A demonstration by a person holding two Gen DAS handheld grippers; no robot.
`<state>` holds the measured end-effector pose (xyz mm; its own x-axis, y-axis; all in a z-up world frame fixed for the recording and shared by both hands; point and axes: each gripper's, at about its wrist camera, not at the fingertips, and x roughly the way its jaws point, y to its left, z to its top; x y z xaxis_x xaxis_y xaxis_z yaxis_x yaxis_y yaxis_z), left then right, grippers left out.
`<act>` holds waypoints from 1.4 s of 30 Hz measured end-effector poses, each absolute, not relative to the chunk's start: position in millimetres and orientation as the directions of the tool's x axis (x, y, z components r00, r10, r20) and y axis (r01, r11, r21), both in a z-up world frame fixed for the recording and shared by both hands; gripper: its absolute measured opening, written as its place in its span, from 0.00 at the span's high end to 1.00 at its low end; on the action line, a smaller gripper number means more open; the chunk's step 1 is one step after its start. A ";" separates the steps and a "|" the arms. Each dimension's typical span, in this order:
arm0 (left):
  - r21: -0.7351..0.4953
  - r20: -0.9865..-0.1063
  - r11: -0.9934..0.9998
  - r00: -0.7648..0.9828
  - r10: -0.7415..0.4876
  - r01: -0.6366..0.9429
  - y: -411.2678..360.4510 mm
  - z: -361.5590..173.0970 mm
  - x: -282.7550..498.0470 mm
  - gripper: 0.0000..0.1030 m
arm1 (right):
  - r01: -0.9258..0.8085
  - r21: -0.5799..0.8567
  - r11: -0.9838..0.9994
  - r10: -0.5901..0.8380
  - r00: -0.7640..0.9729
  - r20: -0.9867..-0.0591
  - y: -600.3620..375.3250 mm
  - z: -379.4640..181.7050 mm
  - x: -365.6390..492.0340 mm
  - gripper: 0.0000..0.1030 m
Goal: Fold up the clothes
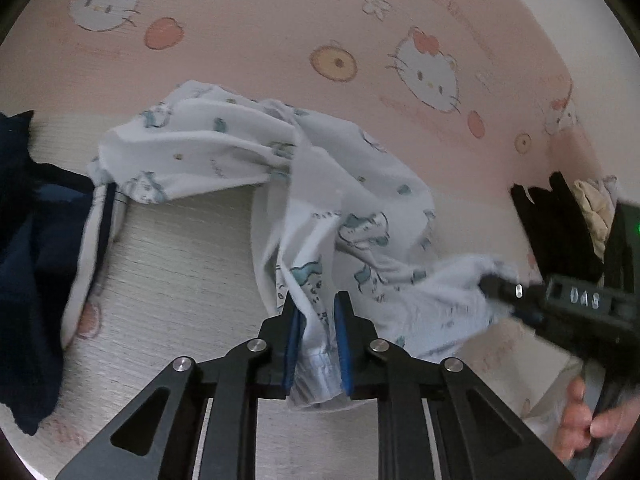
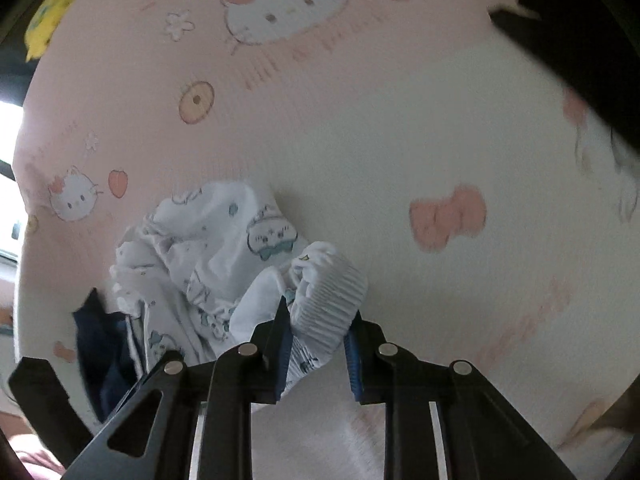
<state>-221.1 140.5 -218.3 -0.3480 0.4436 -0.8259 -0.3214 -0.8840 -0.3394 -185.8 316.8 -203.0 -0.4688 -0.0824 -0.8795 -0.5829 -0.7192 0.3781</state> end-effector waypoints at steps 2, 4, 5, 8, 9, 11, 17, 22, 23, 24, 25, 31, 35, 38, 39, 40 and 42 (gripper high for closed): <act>-0.367 -0.823 -0.872 -0.324 0.467 -0.324 143.7 -218.8 -218.8 0.86 | -0.576 0.326 -0.750 -0.021 -0.472 -0.881 336.8 -196.1 -183.3 0.79; -0.408 -0.810 -0.854 -0.304 0.502 -0.324 150.7 -219.0 -217.8 0.86 | -0.573 0.287 -0.768 0.030 -0.481 -0.876 348.1 -188.5 -186.1 0.79; -0.414 -0.806 -0.849 -0.300 0.510 -0.328 154.0 -218.6 -216.5 0.86 | -0.575 0.276 -0.770 0.050 -0.485 -0.873 353.3 -186.4 -186.0 0.79; -0.367 -0.812 -0.853 -0.320 0.488 -0.372 170.0 -214.2 -208.5 0.86 | -0.587 0.242 -0.772 0.109 -0.497 -0.861 373.5 -175.5 -186.8 0.79; -0.347 -0.815 -0.851 -0.322 0.482 -0.395 175.4 -213.4 -205.4 0.86 | -0.593 0.241 -0.768 0.117 -0.500 -0.858 377.8 -173.1 -190.7 0.79; -0.315 -0.825 -0.852 -0.324 0.463 -0.417 184.4 -213.6 -201.7 0.86 | -0.598 0.252 -0.761 0.118 -0.508 -0.853 384.1 -171.8 -195.4 0.79; -0.270 -0.844 -0.863 -0.326 0.426 -0.428 197.9 -217.3 -200.1 0.86 | -0.580 0.255 -0.774 0.098 -0.506 -0.857 389.1 -167.5 -173.2 0.79; -0.394 -0.823 -0.868 -0.305 0.479 -0.302 181.8 -212.4 -213.3 0.85 | -0.575 0.256 -0.777 0.077 -0.491 -0.868 383.7 -172.4 -163.2 0.34; -0.427 -0.816 -0.869 -0.308 0.489 -0.249 175.0 -211.3 -216.9 0.83 | -0.586 0.272 -0.763 0.067 -0.490 -0.869 383.7 -174.2 -160.5 0.31; -0.468 -0.801 -0.862 -0.320 0.507 -0.194 165.1 -209.5 -220.1 0.81 | -0.598 0.288 -0.748 0.054 -0.488 -0.871 383.8 -176.2 -157.5 0.31; -0.507 -0.783 -0.850 -0.337 0.523 -0.142 155.4 -207.8 -223.1 0.73 | -0.603 0.298 -0.740 0.037 -0.479 -0.877 383.1 -178.4 -154.9 0.31; -0.596 -0.731 -0.801 -0.449 0.513 0.054 100.1 -196.8 -228.3 0.34 | -0.613 0.331 -0.717 -0.035 -0.443 -0.896 369.2 -185.5 -130.0 0.31; -0.612 -0.744 -0.779 -0.435 0.508 0.138 75.2 -205.2 -229.6 0.34 | -0.617 0.423 -0.663 -0.125 -0.467 -0.876 361.3 -192.7 -117.1 0.31; -0.622 -0.745 -0.764 -0.428 0.512 0.170 61.3 -207.2 -227.6 0.34 | -0.617 0.459 -0.639 -0.179 -0.462 -0.869 352.7 -199.9 -115.4 0.31; -0.621 -0.747 -0.765 -0.427 0.510 0.171 61.1 -207.2 -228.2 0.34 | -0.613 0.461 -0.642 -0.187 -0.457 -0.870 350.1 -201.2 -116.3 0.31; -0.618 -0.748 -0.768 -0.426 0.509 0.169 65.3 -207.2 -230.9 0.34 | -0.609 0.464 -0.643 -0.199 -0.452 -0.870 347.5 -202.9 -117.7 0.31; -0.610 -0.753 -0.777 -0.421 0.506 0.156 69.8 -207.0 -233.8 0.34 | -0.605 0.458 -0.651 -0.199 -0.446 -0.872 343.6 -203.4 -119.4 0.31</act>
<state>-233.8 69.8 -207.0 -0.4214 0.5059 -0.7526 0.1556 -0.7773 -0.6096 -119.4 343.6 -203.4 -0.4464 -0.1993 -0.8724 -0.6050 -0.6511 0.4583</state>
